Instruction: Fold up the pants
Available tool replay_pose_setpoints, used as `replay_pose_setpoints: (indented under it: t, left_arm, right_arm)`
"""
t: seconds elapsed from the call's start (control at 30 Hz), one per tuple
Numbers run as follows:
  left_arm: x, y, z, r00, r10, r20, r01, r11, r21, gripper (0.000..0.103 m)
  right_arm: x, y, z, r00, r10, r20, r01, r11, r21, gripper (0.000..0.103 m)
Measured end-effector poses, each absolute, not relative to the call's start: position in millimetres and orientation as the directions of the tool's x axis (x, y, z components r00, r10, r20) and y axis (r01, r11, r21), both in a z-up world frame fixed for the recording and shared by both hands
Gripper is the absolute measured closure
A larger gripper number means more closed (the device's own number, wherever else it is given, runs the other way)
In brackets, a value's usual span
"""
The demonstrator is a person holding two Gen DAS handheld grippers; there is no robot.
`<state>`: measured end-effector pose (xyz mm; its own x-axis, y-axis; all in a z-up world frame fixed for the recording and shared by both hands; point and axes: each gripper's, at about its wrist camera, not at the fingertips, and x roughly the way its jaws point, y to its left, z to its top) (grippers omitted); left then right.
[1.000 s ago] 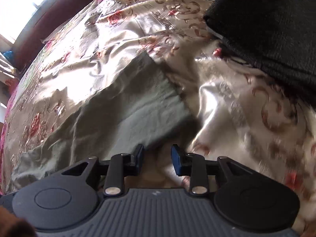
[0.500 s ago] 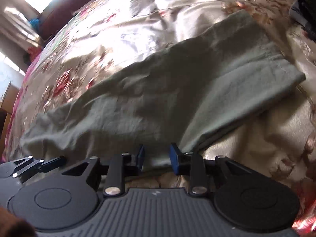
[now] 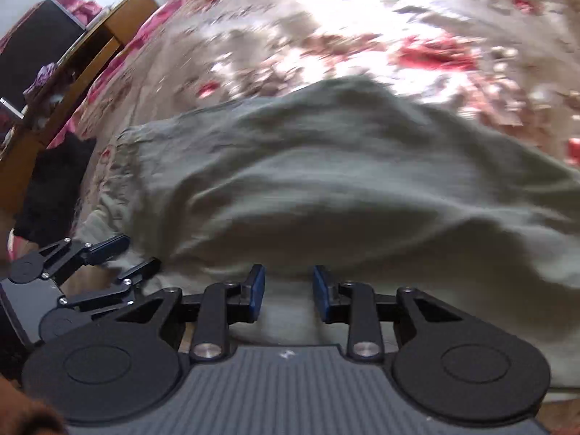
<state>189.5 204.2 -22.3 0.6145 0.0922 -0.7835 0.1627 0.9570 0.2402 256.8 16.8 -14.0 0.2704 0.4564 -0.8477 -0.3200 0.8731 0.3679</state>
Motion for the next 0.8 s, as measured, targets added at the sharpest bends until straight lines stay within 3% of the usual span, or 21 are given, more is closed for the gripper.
replay_pose_setpoints:
  t: [0.13, 0.23, 0.33, 0.43, 0.53, 0.6, 0.63, 0.67, 0.8]
  left_arm:
    - [172, 263, 3, 0.649, 0.189, -0.737, 0.034, 0.961, 0.276, 0.043]
    - [173, 293, 9, 0.636, 0.201, -0.745, -0.077, 0.977, 0.197, 0.043]
    - [155, 304, 10, 0.628, 0.191, -0.754, -0.141, 0.981, 0.131, 0.043]
    - [141, 308, 9, 0.613, 0.136, -0.778, -0.118, 0.990, 0.080, 0.043]
    - [148, 313, 12, 0.636, 0.061, -0.769, -0.045, 0.998, 0.042, 0.042]
    - [152, 316, 14, 0.646, 0.015, -0.764, -0.002, 1.000, 0.017, 0.042]
    - [154, 318, 16, 0.641, -0.007, -0.767, 0.021, 1.000, 0.008, 0.042]
    - [155, 318, 16, 0.637, -0.021, -0.771, 0.040, 0.999, 0.006, 0.042]
    - [159, 318, 18, 0.634, -0.061, -0.770, 0.125, 0.992, 0.024, 0.043]
  right_arm:
    - [252, 94, 6, 0.284, 0.480, -0.830, -0.578, 0.776, 0.251, 0.071]
    - [246, 133, 7, 0.258, 0.513, -0.819, -0.677, 0.700, 0.225, 0.072]
    - [226, 157, 6, 0.219, 0.530, -0.819, -0.775, 0.605, 0.185, 0.065]
    - [198, 176, -6, 0.217, 0.520, -0.826, -0.860, 0.503, 0.090, 0.058]
    - [186, 201, -23, 0.288, 0.490, -0.823, -0.892, 0.451, -0.043, 0.058]
    - [182, 210, -29, 0.357, 0.471, -0.807, -0.887, 0.441, -0.135, 0.063]
    - [183, 214, -30, 0.387, 0.459, -0.800, -0.872, 0.465, -0.155, 0.074]
    - [187, 215, -27, 0.384, 0.456, -0.803, -0.857, 0.499, -0.127, 0.098]
    - [213, 208, -7, 0.338, 0.483, -0.808, -0.759, 0.647, 0.069, 0.100]
